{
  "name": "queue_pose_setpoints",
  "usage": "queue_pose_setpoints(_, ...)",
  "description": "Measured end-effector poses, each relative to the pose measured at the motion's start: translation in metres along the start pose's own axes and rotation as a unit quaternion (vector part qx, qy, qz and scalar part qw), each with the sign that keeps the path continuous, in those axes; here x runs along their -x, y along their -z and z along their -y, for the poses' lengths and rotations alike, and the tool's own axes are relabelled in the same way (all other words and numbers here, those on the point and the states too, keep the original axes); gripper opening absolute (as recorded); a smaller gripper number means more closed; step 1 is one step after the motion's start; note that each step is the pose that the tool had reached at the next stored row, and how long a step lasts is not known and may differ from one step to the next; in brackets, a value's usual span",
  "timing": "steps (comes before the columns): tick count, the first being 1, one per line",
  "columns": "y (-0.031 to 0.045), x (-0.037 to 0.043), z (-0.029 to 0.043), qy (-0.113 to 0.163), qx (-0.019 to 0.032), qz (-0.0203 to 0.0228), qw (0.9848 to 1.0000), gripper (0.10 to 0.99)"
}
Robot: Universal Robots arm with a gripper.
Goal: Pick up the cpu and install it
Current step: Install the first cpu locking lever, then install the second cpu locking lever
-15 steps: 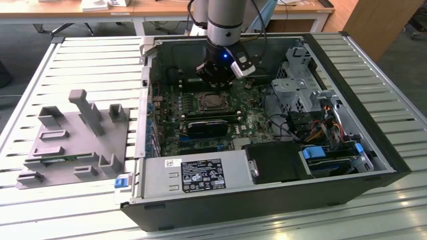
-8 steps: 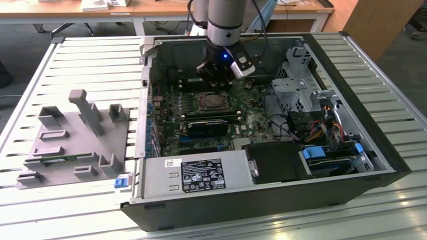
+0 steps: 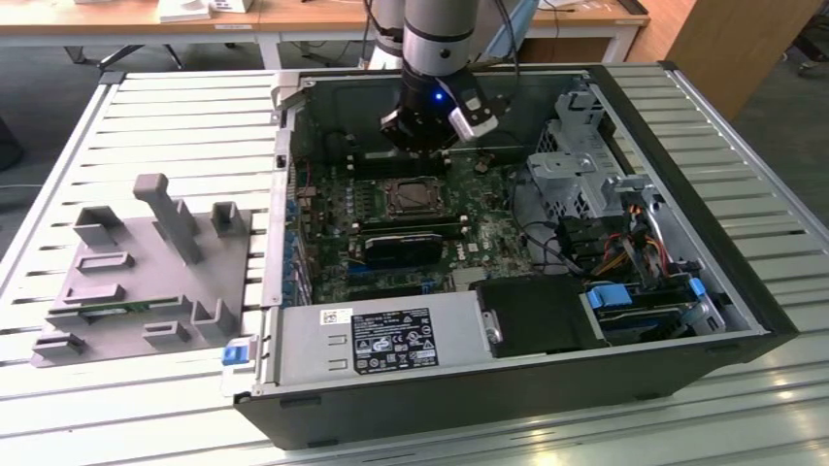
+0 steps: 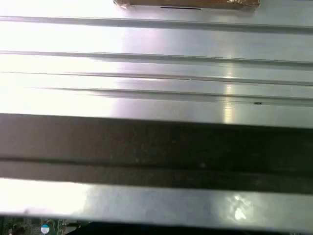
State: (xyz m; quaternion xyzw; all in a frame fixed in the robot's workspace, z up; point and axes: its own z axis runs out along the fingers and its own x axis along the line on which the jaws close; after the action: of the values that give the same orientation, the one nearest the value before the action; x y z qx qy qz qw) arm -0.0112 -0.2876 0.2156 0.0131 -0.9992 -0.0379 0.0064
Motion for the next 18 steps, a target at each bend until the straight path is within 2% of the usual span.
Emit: queue_pose_setpoints(18,0.0004,-0.0001,0.0051,0.000,0.0000,0.0000,1.0000,0.106)
